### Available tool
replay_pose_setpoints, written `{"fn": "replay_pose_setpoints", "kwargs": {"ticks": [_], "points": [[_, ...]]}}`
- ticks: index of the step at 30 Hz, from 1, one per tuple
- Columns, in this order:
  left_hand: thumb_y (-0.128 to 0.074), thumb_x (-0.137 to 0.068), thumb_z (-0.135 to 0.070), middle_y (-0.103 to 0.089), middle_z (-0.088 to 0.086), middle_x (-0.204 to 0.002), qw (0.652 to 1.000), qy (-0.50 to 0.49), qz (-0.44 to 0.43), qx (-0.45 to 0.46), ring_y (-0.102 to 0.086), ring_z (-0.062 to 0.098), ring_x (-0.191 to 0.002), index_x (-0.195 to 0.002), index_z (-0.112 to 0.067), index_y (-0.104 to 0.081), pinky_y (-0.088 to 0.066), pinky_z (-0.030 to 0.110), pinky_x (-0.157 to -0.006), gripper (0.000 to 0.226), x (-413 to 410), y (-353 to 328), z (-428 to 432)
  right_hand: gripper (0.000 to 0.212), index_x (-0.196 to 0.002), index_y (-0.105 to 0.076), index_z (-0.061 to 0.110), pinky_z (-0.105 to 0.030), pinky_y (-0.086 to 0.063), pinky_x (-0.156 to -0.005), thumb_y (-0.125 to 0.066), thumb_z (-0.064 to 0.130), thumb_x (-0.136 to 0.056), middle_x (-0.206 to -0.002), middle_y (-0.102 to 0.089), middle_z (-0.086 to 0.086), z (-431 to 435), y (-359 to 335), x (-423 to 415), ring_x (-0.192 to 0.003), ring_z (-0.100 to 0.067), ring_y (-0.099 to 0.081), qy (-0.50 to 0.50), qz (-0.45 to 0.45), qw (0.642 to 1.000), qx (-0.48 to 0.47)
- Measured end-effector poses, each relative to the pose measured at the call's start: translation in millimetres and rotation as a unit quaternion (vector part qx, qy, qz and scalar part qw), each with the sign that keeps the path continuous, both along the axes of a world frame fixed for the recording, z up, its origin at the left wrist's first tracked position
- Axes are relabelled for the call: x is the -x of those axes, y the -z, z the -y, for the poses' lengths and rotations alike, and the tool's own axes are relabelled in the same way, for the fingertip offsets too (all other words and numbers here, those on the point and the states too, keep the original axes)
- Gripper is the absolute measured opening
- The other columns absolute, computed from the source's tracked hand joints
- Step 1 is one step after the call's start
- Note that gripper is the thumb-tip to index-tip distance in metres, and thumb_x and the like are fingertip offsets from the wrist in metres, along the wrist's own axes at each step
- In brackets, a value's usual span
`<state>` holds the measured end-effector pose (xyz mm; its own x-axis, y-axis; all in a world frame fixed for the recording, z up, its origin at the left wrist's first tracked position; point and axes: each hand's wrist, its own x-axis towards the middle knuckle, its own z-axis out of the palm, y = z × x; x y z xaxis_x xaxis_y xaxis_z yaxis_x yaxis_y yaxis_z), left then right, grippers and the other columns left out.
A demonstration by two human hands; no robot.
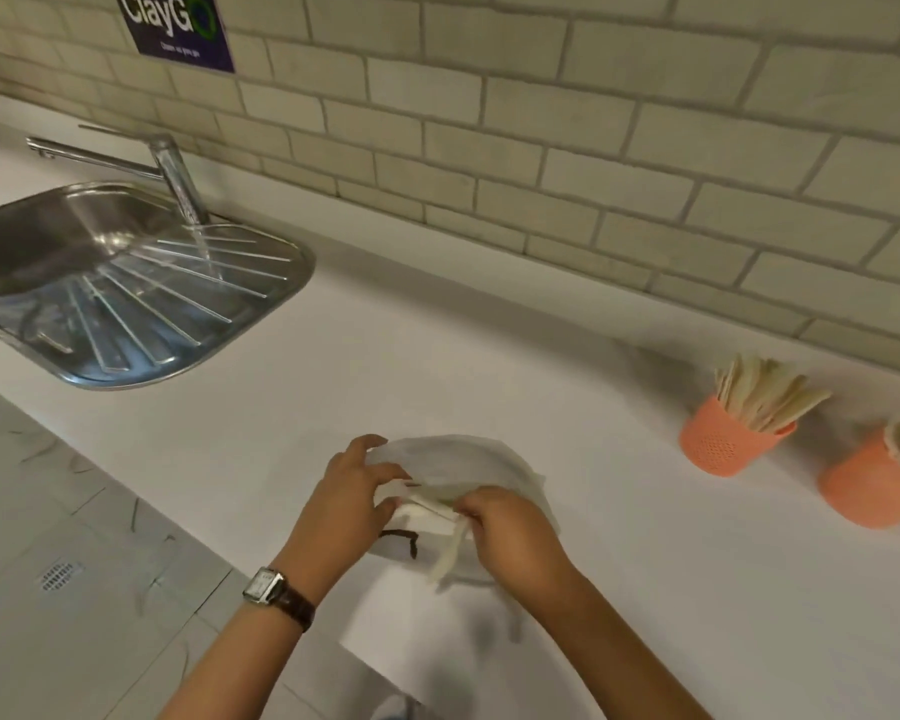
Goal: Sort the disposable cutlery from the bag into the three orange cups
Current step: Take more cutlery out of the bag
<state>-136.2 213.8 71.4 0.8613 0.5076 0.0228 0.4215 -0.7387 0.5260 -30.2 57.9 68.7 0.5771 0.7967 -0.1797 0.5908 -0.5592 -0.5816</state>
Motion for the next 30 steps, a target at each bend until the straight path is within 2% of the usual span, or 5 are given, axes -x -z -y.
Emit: {"fn": "replay_pose_setpoints", "kwargs": {"ticks": [5, 11, 17, 26, 30], "points": [[-0.065, -0.074, -0.006, -0.006, -0.003, -0.143, 0.987, 0.107, -0.117, -0.002, -0.041, 0.018, -0.107, -0.138, -0.033, -0.029, -0.044, 0.018, -0.070, 0.078, -16, -15, -34, 0.057, -0.140, -0.034, 0.018, -0.022, -0.038, -0.097, -0.057, 0.012, -0.088, -0.135, -0.049, -0.002, -12, -14, -13, -0.126, -0.021, -0.048, 0.071, 0.000, 0.993, 0.099], [-0.072, -0.072, -0.024, -0.004, -0.003, -0.142, 0.959, 0.223, -0.173, 0.006, -0.048, 0.013, -0.067, -0.143, -0.032, -0.013, -0.039, 0.015, -0.051, 0.093, -30, -36, -56, 0.081, -0.141, -0.029, 0.017, -0.032, -0.040, -0.099, -0.074, 0.033, -0.076, -0.138, -0.048, -0.007, -38, -21, -20, -0.126, -0.025, -0.047, 0.107, 0.076, 0.979, 0.158], [-0.073, -0.071, -0.022, -0.005, 0.000, -0.144, 0.955, 0.242, -0.169, 0.036, -0.058, 0.021, -0.085, -0.146, -0.027, -0.004, -0.054, 0.028, -0.070, 0.102, -32, -28, -68, 0.065, -0.128, -0.045, 0.010, -0.040, -0.046, -0.093, -0.077, 0.016, -0.072, -0.133, -0.045, -0.011, -63, 7, -17, -0.121, -0.029, -0.044, -0.029, 0.127, 0.970, 0.204], [-0.072, -0.072, -0.026, -0.009, 0.002, -0.144, 0.961, 0.237, -0.136, 0.027, -0.047, 0.015, -0.080, -0.147, -0.025, 0.000, -0.045, 0.023, -0.064, 0.105, -27, -14, -71, 0.063, -0.127, -0.044, 0.007, -0.040, -0.038, -0.097, -0.071, 0.027, -0.074, -0.125, -0.049, -0.013, -91, 35, -23, -0.117, -0.030, -0.047, -0.021, 0.141, 0.952, 0.269], [-0.070, -0.073, -0.018, -0.012, 0.001, -0.143, 0.963, 0.233, -0.132, 0.014, -0.047, 0.015, -0.083, -0.148, -0.027, 0.000, -0.046, 0.023, -0.064, 0.102, -25, -10, -77, 0.039, -0.113, -0.051, 0.004, -0.029, -0.038, -0.079, -0.062, 0.006, -0.076, -0.116, -0.056, -0.016, -92, 41, -22, -0.106, -0.030, -0.053, 0.006, 0.144, 0.958, 0.248]]}}
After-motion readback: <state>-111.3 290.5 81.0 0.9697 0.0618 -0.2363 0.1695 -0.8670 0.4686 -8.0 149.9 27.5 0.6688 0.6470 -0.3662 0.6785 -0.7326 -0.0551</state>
